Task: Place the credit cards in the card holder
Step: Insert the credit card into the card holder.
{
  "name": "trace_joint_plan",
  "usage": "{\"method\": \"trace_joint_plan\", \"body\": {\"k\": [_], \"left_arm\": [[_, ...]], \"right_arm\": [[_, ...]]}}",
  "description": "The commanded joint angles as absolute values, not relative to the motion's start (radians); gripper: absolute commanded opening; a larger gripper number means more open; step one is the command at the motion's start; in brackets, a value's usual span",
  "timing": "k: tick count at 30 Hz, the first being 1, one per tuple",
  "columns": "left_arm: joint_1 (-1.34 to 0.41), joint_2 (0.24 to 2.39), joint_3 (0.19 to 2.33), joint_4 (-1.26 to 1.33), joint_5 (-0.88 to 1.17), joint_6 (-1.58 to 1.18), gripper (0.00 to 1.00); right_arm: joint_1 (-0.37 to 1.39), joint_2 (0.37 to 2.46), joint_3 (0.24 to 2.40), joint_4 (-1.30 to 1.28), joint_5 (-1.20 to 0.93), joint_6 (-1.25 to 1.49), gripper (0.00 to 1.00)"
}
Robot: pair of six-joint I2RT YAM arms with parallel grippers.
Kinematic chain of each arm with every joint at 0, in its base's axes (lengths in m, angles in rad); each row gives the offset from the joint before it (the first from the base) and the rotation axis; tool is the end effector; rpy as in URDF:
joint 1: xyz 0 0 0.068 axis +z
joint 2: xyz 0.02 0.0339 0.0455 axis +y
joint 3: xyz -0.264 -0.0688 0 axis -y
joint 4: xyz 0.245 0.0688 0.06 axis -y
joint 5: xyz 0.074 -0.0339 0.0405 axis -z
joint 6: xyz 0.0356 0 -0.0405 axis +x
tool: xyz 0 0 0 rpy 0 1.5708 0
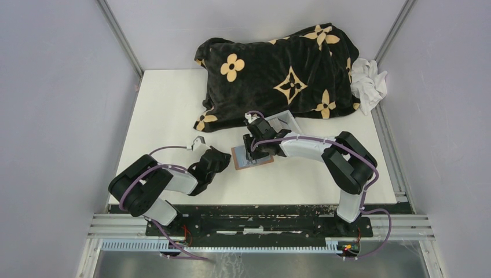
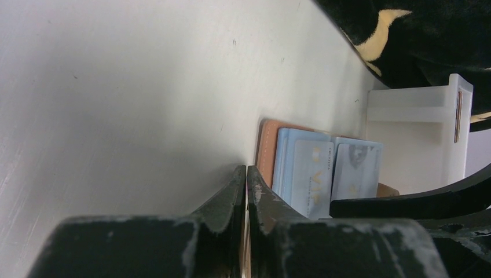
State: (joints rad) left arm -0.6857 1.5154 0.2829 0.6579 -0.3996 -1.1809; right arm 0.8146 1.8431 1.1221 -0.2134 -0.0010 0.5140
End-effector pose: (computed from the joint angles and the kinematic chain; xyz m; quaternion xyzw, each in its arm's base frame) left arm 0.1891 -0.1368 0.1079 -0.3029 0.8115 -0.2725 0.4188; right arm 0.2606 0.2763 0.1630 -0.1424 0.9391 0.1933 0.2460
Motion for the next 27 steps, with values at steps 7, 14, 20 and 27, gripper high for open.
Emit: {"method": "trace_joint_plan", "body": {"k": [7,14,20,27], "left_arm": [[-0.692,1.553,0.279,0.654,-0.347,-1.166,0.03],[-0.699,1.573,0.275,0.674,-0.342,-1.175,0.03],[-0.702,1.578,0.272,0.681,-0.339,-1.179,0.03],[-0.703,1.558,0.255,0.683,-0.351,-1.186,0.03]], "right_arm": [[0.816,1.846,1.179,-0.181,-0.058,0.530,0.44],[0.816,1.868,1.175,-0.167,-0.076,0.550,0.44],[0.818,1.881,1.172,-0.143,-0.104,0.569,0.43],[0.830,1.888,1.185,-0.132,-0.116,0.576,0.43]]}}
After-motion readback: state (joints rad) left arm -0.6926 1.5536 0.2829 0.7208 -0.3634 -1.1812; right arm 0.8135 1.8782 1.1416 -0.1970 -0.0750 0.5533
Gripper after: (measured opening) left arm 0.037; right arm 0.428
